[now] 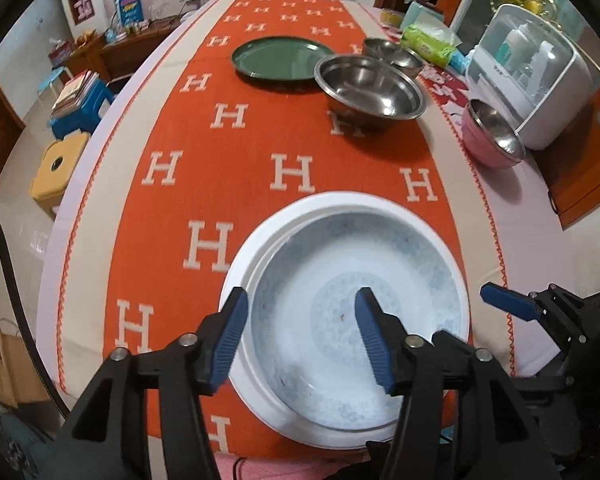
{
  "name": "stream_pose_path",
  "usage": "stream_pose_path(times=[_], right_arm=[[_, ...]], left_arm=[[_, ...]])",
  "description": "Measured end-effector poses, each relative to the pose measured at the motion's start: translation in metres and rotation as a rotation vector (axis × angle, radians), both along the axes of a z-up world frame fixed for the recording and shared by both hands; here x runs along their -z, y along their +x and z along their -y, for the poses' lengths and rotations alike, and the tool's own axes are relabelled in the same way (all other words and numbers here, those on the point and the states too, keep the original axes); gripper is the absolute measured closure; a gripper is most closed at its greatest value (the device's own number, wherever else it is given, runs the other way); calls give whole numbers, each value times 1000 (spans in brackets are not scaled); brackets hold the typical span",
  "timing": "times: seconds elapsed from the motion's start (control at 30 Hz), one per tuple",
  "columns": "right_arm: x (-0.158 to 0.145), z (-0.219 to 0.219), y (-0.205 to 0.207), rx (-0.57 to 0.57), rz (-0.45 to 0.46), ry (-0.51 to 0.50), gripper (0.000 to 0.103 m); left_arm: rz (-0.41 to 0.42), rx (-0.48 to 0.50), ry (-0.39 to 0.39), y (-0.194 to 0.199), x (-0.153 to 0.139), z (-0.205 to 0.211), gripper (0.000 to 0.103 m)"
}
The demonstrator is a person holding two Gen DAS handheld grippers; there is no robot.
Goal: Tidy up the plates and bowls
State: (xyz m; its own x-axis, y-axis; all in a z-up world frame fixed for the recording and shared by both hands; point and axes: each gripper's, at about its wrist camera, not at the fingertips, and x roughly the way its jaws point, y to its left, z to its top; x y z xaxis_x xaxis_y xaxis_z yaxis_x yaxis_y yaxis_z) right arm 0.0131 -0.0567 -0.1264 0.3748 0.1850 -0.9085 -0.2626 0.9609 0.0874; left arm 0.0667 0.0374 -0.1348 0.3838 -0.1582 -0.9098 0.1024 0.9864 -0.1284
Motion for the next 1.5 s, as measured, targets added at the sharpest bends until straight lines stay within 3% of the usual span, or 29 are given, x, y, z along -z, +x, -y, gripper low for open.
stream_pose_path(times=[0.3, 0.5, 0.97, 1.5], right_arm=[[-35, -18, -3, 67, 144, -19, 39], [-53, -47, 6, 141, 202, 11, 35], [-75, -121, 42, 288, 282, 89, 35], [-87, -141, 117, 506, 320, 135, 34]], left_arm=[[64, 82, -3, 17, -31, -20, 27], [86, 150, 56, 21, -52, -55, 22], [96, 229, 103, 68, -77, -155, 22], [127, 313, 143, 176, -97, -191, 22]])
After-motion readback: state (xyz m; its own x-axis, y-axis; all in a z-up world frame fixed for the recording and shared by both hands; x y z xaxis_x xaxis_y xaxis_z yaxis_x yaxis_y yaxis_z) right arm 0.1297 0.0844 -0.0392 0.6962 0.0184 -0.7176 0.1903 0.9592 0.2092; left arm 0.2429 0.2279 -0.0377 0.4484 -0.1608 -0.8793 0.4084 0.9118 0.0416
